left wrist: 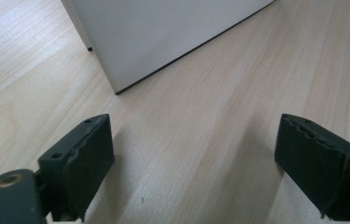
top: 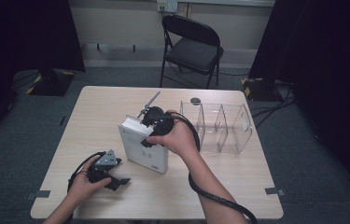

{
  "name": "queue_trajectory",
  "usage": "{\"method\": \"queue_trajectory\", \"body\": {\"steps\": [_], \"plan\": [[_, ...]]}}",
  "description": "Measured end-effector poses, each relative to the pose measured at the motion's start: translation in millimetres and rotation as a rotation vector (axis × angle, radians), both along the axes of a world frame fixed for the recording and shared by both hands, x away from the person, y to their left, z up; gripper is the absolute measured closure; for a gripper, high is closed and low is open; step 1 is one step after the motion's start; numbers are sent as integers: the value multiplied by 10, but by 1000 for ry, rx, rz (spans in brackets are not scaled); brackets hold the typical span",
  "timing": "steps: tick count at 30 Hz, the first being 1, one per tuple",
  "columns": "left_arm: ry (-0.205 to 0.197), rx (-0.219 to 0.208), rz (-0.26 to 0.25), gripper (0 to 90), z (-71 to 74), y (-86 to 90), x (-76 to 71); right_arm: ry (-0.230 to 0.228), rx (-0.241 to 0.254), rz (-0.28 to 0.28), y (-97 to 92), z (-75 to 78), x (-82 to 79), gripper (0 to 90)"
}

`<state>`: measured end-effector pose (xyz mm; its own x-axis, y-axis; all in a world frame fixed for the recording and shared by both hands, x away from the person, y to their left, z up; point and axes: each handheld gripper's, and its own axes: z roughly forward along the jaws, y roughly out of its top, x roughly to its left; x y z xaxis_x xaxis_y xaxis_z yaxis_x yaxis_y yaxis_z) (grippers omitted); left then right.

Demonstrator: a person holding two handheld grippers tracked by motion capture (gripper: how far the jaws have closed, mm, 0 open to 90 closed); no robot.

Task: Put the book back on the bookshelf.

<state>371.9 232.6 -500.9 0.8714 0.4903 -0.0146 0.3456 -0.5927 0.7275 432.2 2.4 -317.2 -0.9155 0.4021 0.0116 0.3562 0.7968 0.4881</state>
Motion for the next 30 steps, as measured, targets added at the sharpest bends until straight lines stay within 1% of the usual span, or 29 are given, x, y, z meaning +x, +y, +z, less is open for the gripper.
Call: {"method": "queue_trajectory", "body": {"steps": [1,2,3,4,5,6,7,8,11,12,13,14,15,16,18,19,21,24,29,30], "plan": [[0,0,0,104,0,0,0,0,0,0,0,0,0,400],[-8,-6,-3,103,-8,9,-1,-6,5,15,38,-55,11,419],[-8,-8,-3,103,-10,12,-3,-13,-1,28,66,-82,12,427],[-8,-8,-3,102,-10,12,-3,-19,-12,31,94,-103,13,411],[-7,-9,-7,102,-11,20,-7,-19,-12,30,112,-111,21,409],[-8,-10,-8,102,-12,25,-7,-15,0,33,125,-118,32,404],[-7,-11,-7,102,-12,26,-8,-5,-2,30,131,-118,41,402],[-7,-11,-7,101,-12,26,-8,-5,-2,30,131,-118,41,402],[-7,-10,-8,101,-12,27,-8,-23,-9,28,141,-127,56,395],[-7,-10,-7,101,-12,27,-8,-15,-13,21,144,-131,63,395],[-7,-10,-7,101,-12,26,-8,-20,-14,20,145,-133,70,399],[-7,-10,-7,100,-12,26,-8,-19,-30,21,147,-131,78,413],[-7,-9,-7,99,-12,26,-7,-17,-36,10,156,-133,75,422],[-7,-9,-7,97,-12,26,-7,-17,-56,7,165,-126,75,432],[-7,-7,-9,90,-12,25,-3,-16,-63,7,171,-127,74,440],[-3,-2,-17,82,-13,19,0,-15,-74,9,179,-124,68,452],[-2,2,-25,61,-14,14,3,-21,-73,7,179,-125,57,458],[-1,0,-23,53,-16,10,6,-22,-70,8,180,-126,52,468],[-1,2,-22,47,-16,9,8,-13,-62,-6,182,-127,56,482],[-1,3,-22,46,-16,8,9,-3,-60,-2,184,-124,50,493]]}}
